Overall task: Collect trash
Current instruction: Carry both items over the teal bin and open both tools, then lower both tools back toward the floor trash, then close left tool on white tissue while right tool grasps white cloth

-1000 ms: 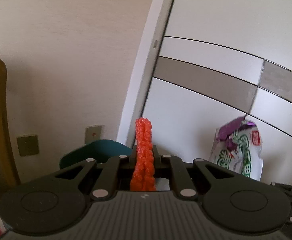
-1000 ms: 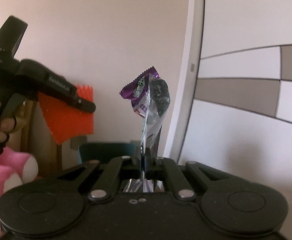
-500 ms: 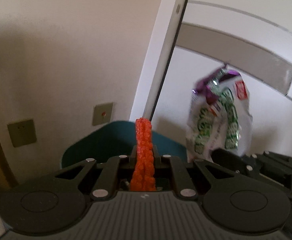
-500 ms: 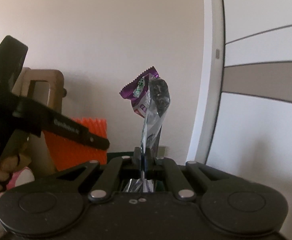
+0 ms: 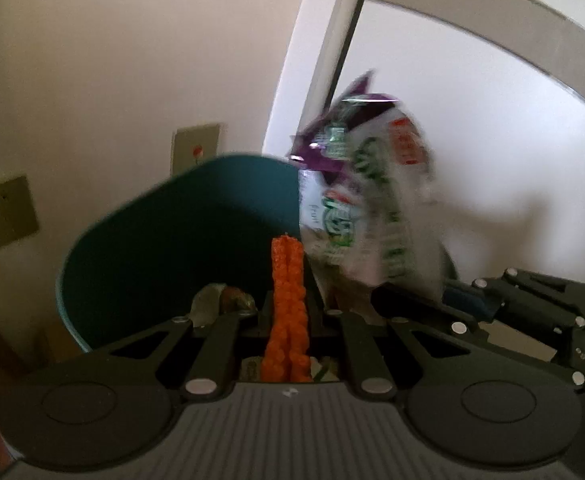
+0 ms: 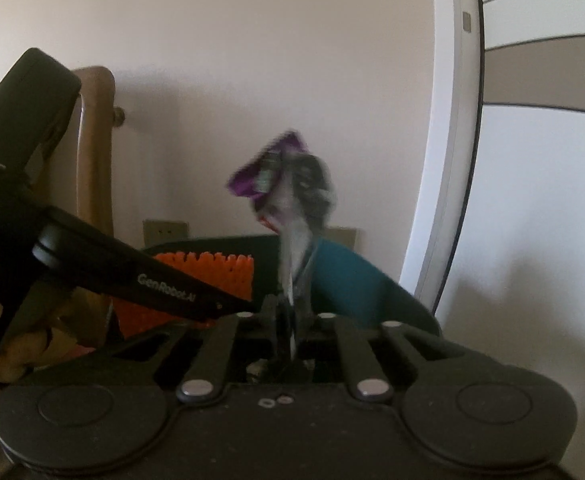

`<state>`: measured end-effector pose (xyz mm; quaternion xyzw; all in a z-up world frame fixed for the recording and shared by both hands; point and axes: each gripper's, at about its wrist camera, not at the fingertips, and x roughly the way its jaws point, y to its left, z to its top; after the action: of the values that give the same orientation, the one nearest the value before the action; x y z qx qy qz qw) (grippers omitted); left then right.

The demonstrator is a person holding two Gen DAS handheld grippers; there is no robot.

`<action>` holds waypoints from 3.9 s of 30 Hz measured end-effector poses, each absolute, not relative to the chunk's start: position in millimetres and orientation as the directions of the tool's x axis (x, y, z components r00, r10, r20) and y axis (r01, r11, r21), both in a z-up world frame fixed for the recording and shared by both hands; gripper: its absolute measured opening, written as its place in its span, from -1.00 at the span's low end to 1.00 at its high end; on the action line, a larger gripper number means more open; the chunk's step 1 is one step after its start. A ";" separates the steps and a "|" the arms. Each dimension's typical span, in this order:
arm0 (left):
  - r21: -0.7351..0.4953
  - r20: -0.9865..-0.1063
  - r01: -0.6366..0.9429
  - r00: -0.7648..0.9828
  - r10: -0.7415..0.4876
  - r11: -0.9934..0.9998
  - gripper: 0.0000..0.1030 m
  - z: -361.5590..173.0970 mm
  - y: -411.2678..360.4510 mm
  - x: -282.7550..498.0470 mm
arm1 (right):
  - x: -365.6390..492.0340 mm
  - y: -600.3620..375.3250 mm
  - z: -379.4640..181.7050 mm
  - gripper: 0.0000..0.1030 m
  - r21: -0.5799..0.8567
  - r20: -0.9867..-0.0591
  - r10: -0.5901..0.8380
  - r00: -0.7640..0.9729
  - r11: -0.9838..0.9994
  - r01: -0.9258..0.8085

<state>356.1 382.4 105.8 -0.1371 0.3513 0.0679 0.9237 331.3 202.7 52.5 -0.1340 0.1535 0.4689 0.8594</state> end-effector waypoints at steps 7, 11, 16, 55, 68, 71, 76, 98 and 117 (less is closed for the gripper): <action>-0.222 -0.703 -0.242 0.711 0.017 0.944 -0.64 102.7 389.1 367.1 | 331.4 199.1 53.2 -0.11 -0.062 -0.428 0.761 0.488 0.514 -0.855; -0.231 -0.695 -0.240 0.719 0.012 0.943 -0.34 108.0 387.1 361.8 | 322.1 189.0 59.3 -0.07 -0.062 -0.421 0.761 0.493 0.519 -0.853; -0.237 -0.665 -0.239 0.747 0.022 0.942 0.35 121.0 386.3 356.3 | 310.6 168.0 72.9 0.02 -0.054 -0.407 0.761 0.505 0.532 -0.845; -0.234 -0.624 0.011 0.765 -0.159 0.972 0.96 131.6 166.5 227.2 | 169.9 -86.9 71.9 0.18 -0.062 -0.485 0.619 0.617 0.680 -0.730; -0.333 -0.793 -0.015 0.545 -0.271 0.943 0.97 -39.3 142.9 311.1 | 233.0 -112.4 -38.9 0.20 0.021 -0.690 0.526 0.497 0.701 -0.712; -0.329 -0.847 -0.039 0.455 -0.277 0.944 0.96 -102.6 140.8 334.3 | 256.9 -113.3 -77.5 0.20 0.053 -0.753 0.488 0.442 0.714 -0.698; -0.314 -0.917 -0.091 0.287 -0.277 0.945 0.96 -209.1 139.1 367.6 | 293.1 -110.9 -149.3 0.20 0.089 -0.844 0.426 0.325 0.710 -0.699; -0.261 -0.912 -0.034 -0.320 -0.257 0.965 0.95 -597.0 86.8 353.6 | 281.5 -96.8 -525.8 0.19 0.218 -0.974 0.190 -0.122 0.647 -0.731; -0.205 -0.856 -0.236 -0.427 -0.291 0.950 0.30 -682.0 104.0 307.4 | 269.3 -56.2 -619.1 0.17 0.208 -0.961 0.242 -0.131 0.329 -0.921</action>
<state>307.4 104.0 -682.0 -0.1561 0.8444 -0.0266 0.5118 269.3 -56.2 -619.1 -0.3003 0.5655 0.4955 0.5869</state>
